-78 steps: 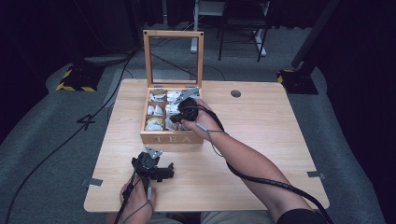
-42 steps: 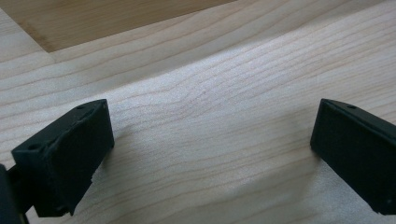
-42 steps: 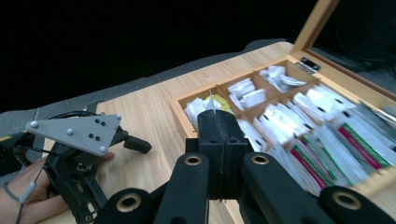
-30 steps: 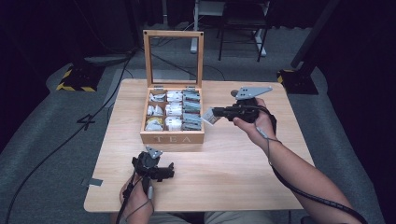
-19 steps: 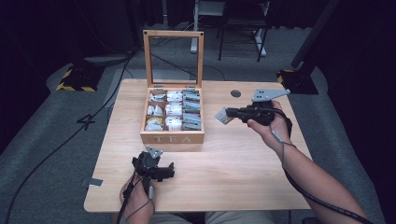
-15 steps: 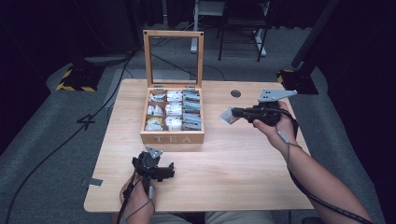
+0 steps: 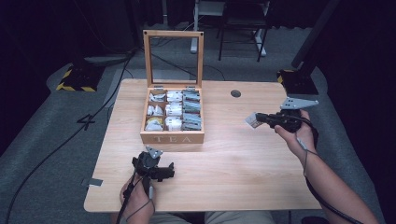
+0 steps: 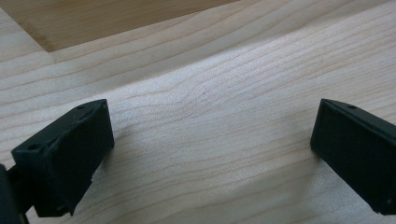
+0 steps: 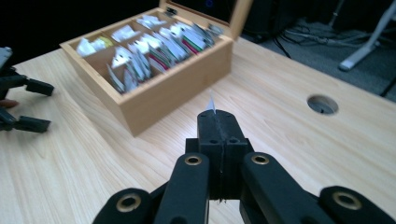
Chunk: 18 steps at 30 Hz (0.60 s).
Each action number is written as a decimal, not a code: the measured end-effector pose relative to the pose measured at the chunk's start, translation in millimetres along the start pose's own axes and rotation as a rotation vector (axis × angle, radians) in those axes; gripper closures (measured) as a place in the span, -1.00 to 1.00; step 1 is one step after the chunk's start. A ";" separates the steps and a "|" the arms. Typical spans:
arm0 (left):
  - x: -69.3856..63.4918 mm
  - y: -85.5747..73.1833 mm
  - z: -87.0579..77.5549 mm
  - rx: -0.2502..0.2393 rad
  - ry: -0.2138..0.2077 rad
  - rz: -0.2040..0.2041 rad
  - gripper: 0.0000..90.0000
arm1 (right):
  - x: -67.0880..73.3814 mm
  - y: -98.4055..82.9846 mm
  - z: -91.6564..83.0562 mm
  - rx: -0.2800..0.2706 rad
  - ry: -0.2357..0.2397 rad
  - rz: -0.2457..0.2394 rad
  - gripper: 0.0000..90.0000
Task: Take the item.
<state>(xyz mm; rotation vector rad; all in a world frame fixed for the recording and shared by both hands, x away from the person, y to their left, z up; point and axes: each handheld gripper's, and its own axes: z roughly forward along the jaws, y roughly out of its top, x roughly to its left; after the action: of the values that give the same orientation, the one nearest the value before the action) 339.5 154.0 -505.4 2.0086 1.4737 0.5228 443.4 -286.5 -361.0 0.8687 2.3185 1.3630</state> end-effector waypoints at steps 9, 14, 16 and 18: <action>0.0 0.0 0.0 0.000 0.000 0.000 -1.00 | -26.1 -28.7 -2.1 0.040 -0.054 0.076 1.00; 0.0 0.0 0.0 0.000 0.000 0.000 -1.00 | -38.0 -43.0 4.9 0.078 -0.061 0.120 1.00; 0.0 0.0 0.0 -0.001 -0.001 0.000 -1.00 | -43.2 -49.9 8.4 0.092 -0.062 0.146 1.00; 0.0 0.0 0.0 0.000 0.000 0.000 -1.00 | -47.3 -56.0 11.3 0.107 -0.067 0.168 1.00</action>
<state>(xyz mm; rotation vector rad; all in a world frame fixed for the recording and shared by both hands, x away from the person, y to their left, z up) 339.5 154.0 -505.4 2.0086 1.4736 0.5224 466.7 -329.5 -416.8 1.1467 2.3296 1.2620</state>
